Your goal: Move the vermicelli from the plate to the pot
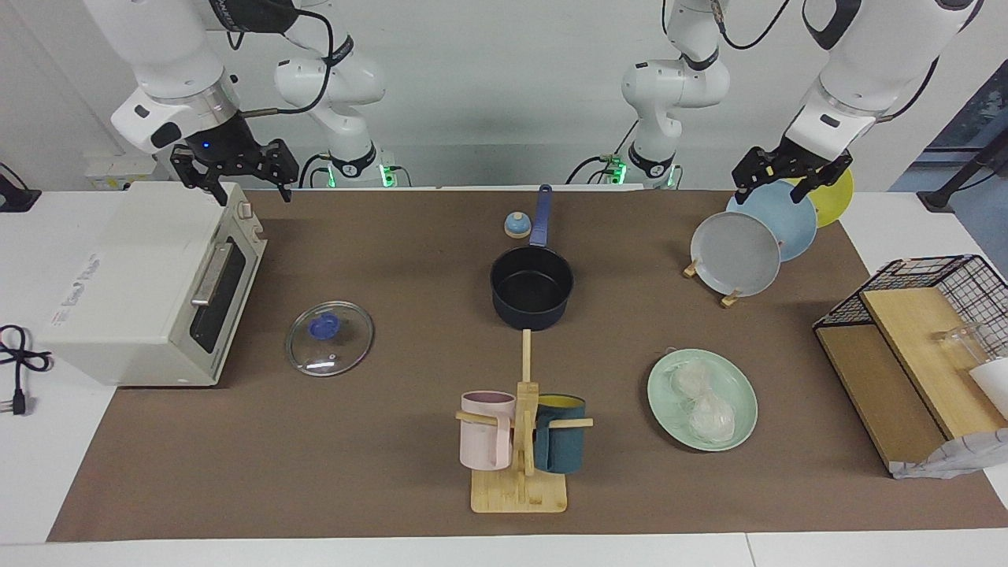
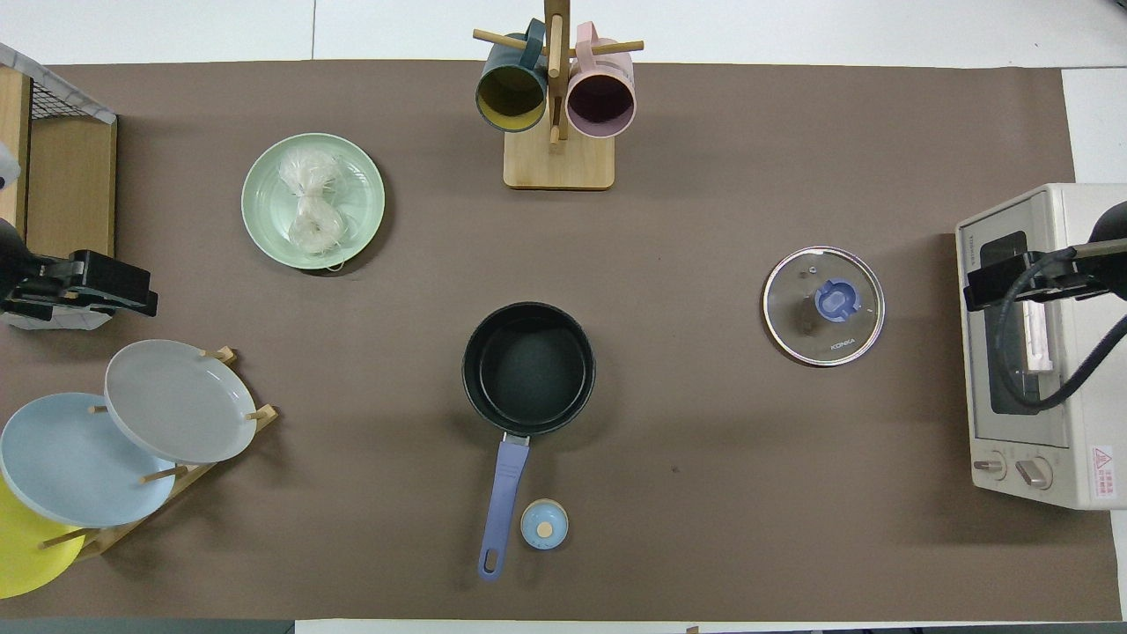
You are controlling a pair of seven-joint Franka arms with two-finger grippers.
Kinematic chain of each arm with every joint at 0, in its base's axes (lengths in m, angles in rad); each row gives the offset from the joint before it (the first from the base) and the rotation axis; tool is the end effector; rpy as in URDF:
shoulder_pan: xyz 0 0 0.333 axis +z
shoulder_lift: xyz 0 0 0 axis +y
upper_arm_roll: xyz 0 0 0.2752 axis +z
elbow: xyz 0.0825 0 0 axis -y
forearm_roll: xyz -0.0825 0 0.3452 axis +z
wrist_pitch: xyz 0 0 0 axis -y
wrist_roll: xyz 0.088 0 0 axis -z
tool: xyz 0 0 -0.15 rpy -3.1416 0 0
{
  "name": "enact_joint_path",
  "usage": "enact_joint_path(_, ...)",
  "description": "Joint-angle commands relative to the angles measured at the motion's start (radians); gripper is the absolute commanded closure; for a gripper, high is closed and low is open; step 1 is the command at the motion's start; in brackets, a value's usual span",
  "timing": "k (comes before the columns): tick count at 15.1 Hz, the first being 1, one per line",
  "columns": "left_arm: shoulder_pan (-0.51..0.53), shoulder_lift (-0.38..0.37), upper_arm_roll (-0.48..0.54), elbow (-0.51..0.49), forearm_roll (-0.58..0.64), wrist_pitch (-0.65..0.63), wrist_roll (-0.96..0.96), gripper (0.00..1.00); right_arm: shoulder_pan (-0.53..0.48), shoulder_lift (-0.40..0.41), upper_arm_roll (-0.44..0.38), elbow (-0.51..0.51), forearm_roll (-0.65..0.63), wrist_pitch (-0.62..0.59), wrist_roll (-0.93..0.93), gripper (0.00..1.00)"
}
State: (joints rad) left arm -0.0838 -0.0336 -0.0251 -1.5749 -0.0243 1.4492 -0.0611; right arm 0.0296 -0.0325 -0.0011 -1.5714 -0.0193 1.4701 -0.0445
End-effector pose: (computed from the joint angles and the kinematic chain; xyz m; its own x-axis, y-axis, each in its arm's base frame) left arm 0.4863 -0.0572 0.5460 0.9944 -0.0502 -0.0932 -0.0487 -0.9987 0.0178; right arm 0.4933 0.0110 0.5485 0.9951 0.0709 -0.0695 0.0722 -0.9973 0.0162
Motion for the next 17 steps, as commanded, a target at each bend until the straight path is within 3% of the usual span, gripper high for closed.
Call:
enact_joint_path(1, 0.009, 0.006, -0.003, 0.019, 0.007, -0.010, 0.004, 0.00, -0.008, -0.009, 0.004, -0.003, 0.016, -0.001, 0.015, 0.00)
enact_joint_path(17, -0.005, 0.015, -0.006, 0.001, 0.006, 0.068, 0.004, 0.00, -0.008, -0.009, 0.006, -0.004, 0.018, -0.004, 0.015, 0.00)
